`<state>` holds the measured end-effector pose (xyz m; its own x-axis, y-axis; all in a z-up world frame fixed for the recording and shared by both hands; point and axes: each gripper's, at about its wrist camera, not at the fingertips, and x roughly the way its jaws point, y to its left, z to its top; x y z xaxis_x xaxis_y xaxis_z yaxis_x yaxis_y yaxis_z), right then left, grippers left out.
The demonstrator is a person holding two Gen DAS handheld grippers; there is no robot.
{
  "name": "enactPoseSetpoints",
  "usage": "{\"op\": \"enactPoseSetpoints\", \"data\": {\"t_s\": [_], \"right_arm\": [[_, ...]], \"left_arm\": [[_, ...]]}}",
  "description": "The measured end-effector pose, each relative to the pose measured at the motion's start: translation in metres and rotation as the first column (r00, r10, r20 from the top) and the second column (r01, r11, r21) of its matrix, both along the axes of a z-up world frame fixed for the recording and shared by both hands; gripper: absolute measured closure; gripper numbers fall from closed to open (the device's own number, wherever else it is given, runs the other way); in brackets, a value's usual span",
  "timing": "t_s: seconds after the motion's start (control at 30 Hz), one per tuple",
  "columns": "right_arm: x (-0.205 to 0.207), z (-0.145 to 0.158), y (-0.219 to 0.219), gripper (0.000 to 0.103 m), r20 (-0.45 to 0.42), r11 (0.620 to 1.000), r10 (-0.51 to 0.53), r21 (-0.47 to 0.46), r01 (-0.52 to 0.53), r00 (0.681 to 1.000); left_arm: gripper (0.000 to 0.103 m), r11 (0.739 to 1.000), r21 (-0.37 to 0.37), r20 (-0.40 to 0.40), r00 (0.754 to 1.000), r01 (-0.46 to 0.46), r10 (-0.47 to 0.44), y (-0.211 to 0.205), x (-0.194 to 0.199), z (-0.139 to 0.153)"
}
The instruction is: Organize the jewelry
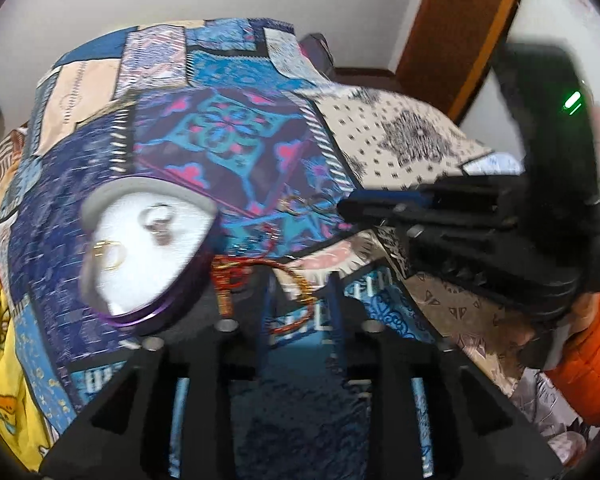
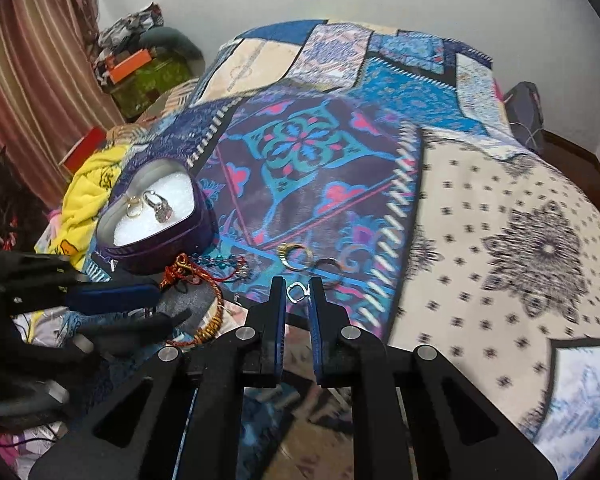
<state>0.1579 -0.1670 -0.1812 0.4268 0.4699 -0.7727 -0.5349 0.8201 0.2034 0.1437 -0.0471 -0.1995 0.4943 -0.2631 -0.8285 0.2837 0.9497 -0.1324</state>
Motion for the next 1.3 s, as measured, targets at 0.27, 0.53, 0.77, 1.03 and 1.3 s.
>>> {"op": "enactPoseSetpoints", "data": {"t_s": [0.27,0.53,0.77,1.03,1.3], "right_arm": [[-0.008,0.019,-0.025,0.093,0.04,0.998,-0.042,0.041,0.041,0.998],[-0.012,0.025,-0.033,0.093,0.061,0.997,-0.05,0.065,0.046,0.997],[-0.015,0.03,-0.029,0.093,0.071,0.996,-0.039,0.084,0.033,0.997],[-0.017,0.039,-0.02,0.093,0.09,0.995,-0.026,0.1,0.017,0.996],[-0.019,0.05,0.0,0.093,0.117,0.994,0.005,0.107,-0.018,0.993]], "left_arm": [[0.086,0.991,0.13,-0.002,1.0,-0.009,0.009,-0.013,0.003,-0.025],[0.094,0.996,0.064,0.022,0.998,-0.058,0.057,0.002,-0.003,-0.005],[0.094,0.992,-0.042,0.122,0.984,-0.122,0.126,0.027,-0.012,0.049],[0.094,0.98,-0.119,0.207,0.962,-0.158,0.18,0.047,-0.02,0.089],[0.094,0.976,-0.082,0.267,0.939,-0.202,0.217,0.064,-0.024,0.098]]}}
